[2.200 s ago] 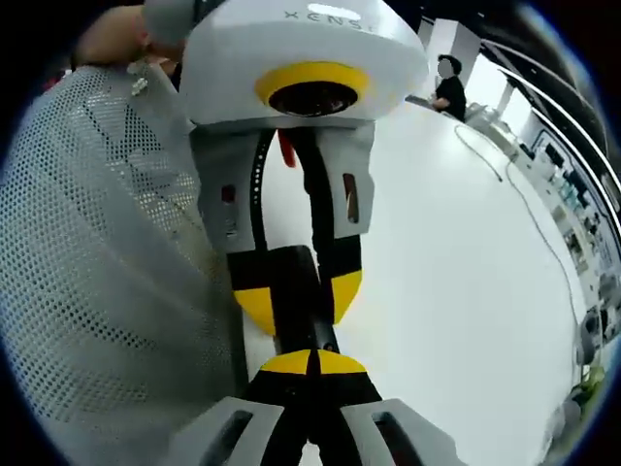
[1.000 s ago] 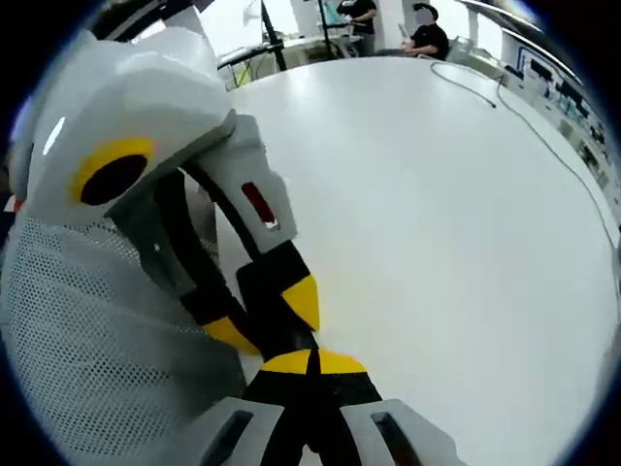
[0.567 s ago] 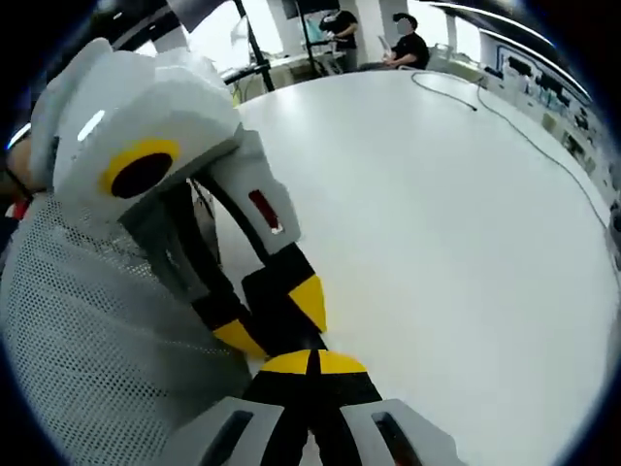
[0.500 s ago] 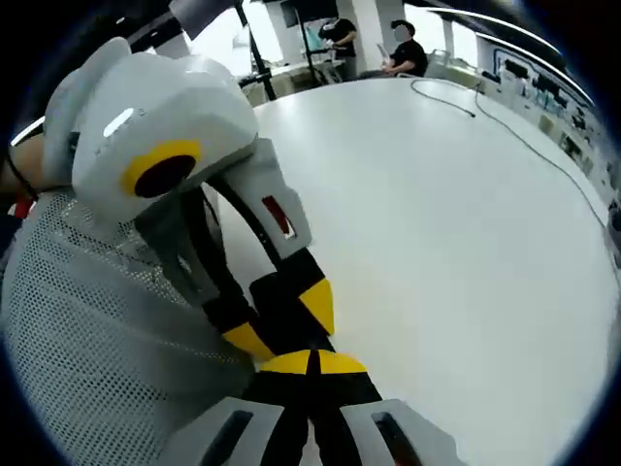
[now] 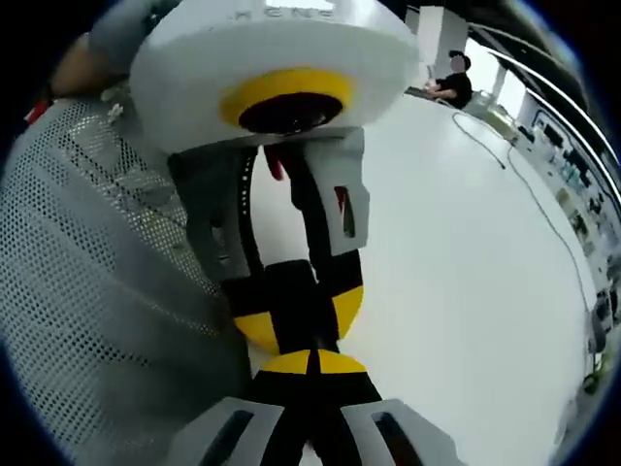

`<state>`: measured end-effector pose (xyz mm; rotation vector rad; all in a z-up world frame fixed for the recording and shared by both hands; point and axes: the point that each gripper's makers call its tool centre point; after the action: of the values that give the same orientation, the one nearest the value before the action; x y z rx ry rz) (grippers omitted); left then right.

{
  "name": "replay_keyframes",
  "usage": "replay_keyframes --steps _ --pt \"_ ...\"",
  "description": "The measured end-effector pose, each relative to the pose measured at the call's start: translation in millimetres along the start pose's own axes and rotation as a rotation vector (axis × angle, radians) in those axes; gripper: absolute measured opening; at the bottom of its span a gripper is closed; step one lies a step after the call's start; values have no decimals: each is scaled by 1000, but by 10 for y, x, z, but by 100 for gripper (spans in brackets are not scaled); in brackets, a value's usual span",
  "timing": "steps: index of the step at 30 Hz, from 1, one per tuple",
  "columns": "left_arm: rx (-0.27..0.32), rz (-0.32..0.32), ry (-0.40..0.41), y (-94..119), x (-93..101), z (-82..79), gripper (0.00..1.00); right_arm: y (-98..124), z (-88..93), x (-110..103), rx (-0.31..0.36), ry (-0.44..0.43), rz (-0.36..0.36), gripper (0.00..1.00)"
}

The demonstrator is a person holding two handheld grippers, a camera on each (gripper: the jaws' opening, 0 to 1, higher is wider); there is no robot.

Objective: Press the specified remote control buttons in sequence, fully releasing each button before pressing the next.

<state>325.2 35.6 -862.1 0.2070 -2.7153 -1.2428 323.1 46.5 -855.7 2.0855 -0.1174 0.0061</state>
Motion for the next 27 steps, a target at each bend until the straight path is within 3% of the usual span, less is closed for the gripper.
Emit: replay_keyframes --steps 6,11,17,27 --pt "-5 -5 -7 -5 1 0 25 -12 -21 14 -1 101 55 0" --pt "-4 -5 -8 -2 4 0 25 2 -25 29 50 1 41 0" --pt "-2 -3 -4 -1 3 0 25 8 -79 -45 65 42 25 0" --pt "-4 -6 -23 -8 6 7 24 -63 -69 -17 23 134 54 0"
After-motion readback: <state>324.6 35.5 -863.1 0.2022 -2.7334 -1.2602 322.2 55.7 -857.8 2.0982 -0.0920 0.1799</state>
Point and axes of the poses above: the point that each gripper's makers call its tool centre point, and the gripper's own axes: y roughly backward along the fingers, x roughly to its right, z roughly out of its underside, and after that the axes turned 2 degrees about y, right-handed
